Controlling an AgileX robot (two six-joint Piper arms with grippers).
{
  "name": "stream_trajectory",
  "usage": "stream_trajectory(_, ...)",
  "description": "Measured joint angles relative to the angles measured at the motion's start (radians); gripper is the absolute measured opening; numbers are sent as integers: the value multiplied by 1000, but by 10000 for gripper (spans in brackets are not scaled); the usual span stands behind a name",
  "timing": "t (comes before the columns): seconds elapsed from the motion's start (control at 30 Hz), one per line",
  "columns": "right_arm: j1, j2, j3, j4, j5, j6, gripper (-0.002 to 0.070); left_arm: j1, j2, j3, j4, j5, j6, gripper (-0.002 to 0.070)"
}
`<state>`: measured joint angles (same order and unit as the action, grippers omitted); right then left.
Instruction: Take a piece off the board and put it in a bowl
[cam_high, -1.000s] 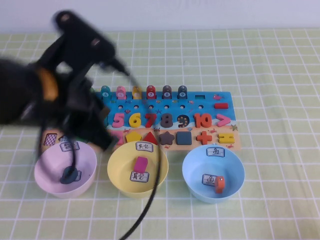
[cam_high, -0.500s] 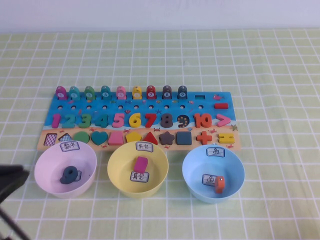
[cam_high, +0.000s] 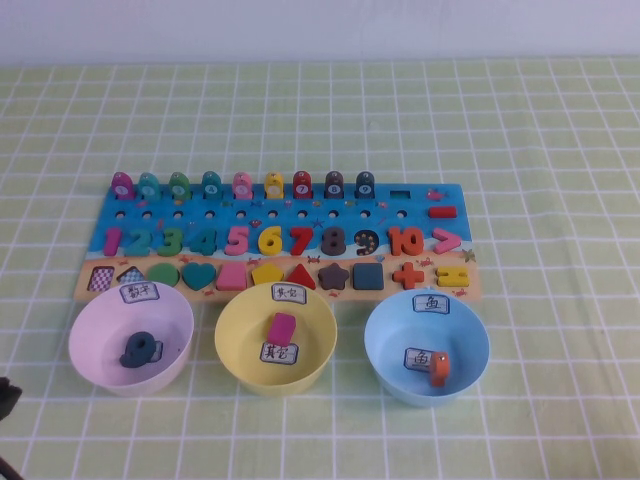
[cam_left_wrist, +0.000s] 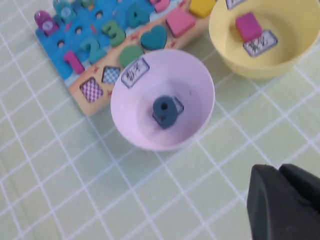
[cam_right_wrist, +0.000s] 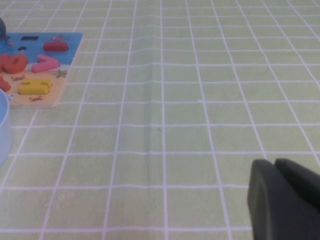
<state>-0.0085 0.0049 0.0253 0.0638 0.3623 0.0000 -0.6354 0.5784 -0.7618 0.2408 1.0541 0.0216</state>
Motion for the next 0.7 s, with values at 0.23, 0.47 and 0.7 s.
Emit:
stream_trajectory(0.23,0,0,0,0,0,0,-17,99,-178,315,31,-529,-22,-3)
stream_trajectory(0.47,0,0,0,0,0,0,-17,320,-359,609,-44,-913,-7,-3)
stream_trajectory(0.7,0,0,0,0,0,0,-17,488,-511,723,-78,-933,-7,-3)
